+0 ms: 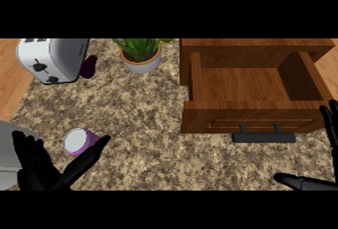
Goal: Pick up the can, place it into the drawer and close the drawer
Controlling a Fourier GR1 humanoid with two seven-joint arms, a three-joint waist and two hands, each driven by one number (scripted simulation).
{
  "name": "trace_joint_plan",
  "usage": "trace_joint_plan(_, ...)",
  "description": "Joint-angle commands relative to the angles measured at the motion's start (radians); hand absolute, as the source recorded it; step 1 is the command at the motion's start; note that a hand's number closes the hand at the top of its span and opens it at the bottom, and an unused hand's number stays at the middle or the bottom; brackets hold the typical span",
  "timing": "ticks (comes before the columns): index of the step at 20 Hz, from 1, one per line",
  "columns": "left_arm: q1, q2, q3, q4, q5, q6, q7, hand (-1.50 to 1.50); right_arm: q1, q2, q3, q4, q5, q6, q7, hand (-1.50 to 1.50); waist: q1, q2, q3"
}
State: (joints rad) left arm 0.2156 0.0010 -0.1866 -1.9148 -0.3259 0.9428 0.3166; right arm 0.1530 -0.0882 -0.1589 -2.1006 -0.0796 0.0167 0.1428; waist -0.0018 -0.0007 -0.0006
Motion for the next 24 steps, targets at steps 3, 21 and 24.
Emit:
trace_joint_plan(3, -0.02, -0.001, 0.024, 0.155, 0.166, 0.038, -0.165, -1.5, 0.048, 0.047, 0.04, -0.036, 0.042, -0.005, -0.01, -1.5, 0.001, 0.0, 0.0)
trace_joint_plan(21, -0.051, -0.001, 0.126, 0.576, 0.741, -0.022, -0.78, -1.5, 0.074, -0.007, -0.101, -0.155, -0.084, 0.08, 0.071, -1.5, -0.001, 0.0, 0.0)
trace_joint_plan(24, -0.093, -0.001, 0.175, 0.715, 0.852, -0.096, -0.929, -1.5, 0.021, -0.016, -0.099, -0.119, -0.045, 0.054, 0.109, -1.5, 0.0, 0.0, 0.0)
